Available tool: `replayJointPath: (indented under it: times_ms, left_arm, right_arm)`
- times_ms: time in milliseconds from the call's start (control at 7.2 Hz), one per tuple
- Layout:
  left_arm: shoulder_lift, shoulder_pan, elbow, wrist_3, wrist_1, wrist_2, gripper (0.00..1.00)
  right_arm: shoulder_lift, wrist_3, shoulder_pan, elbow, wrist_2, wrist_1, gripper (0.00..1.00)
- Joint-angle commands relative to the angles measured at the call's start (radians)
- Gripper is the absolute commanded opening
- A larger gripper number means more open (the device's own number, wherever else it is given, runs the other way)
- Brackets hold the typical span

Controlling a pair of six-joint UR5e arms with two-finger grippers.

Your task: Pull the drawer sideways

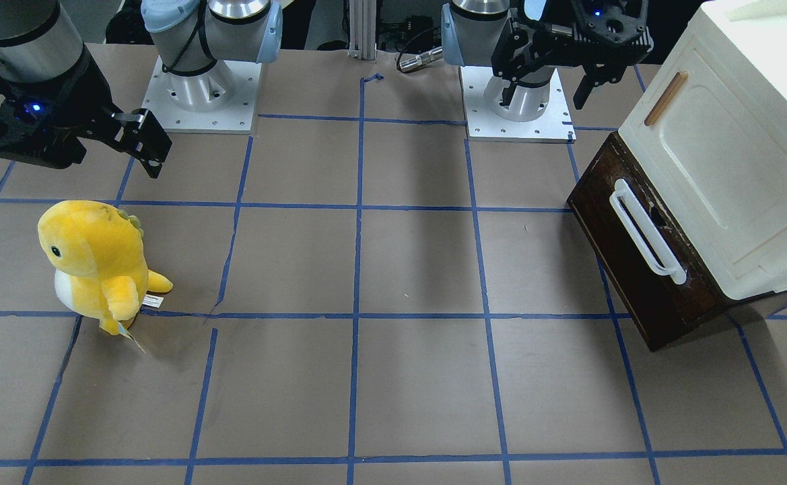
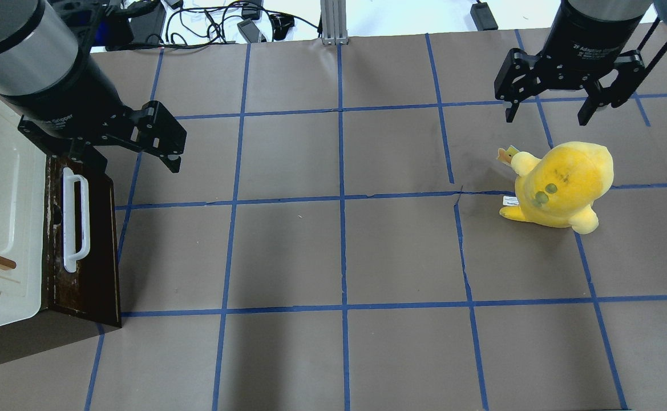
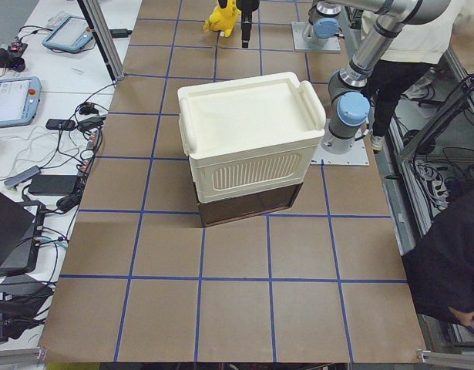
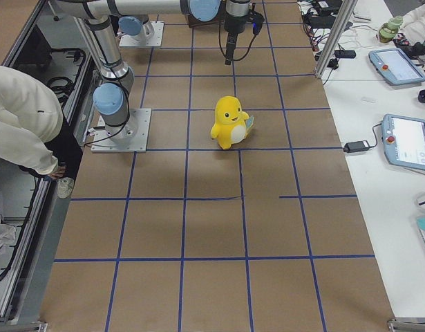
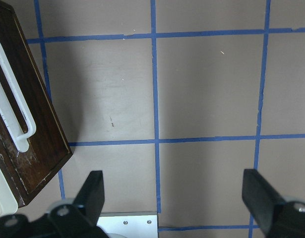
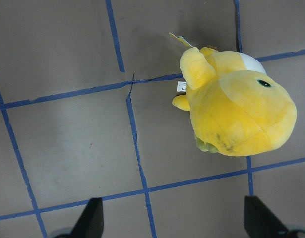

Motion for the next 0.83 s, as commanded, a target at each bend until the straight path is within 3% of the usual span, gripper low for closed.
replayJointPath:
  times_ms: [0,694]
  left_arm:
    - [0.001,0.0,0.0,0.0,-0.002,0.002,1.0]
    - [-0.005,0.003,0.0,0.014,0.011,0.001,1.0]
  right_arm:
    - [0.0,0.0,-0.001,0.0,0.0,0.0,1.0]
    - [0.0,0.0,0.0,0.0,0.0,0.0,1.0]
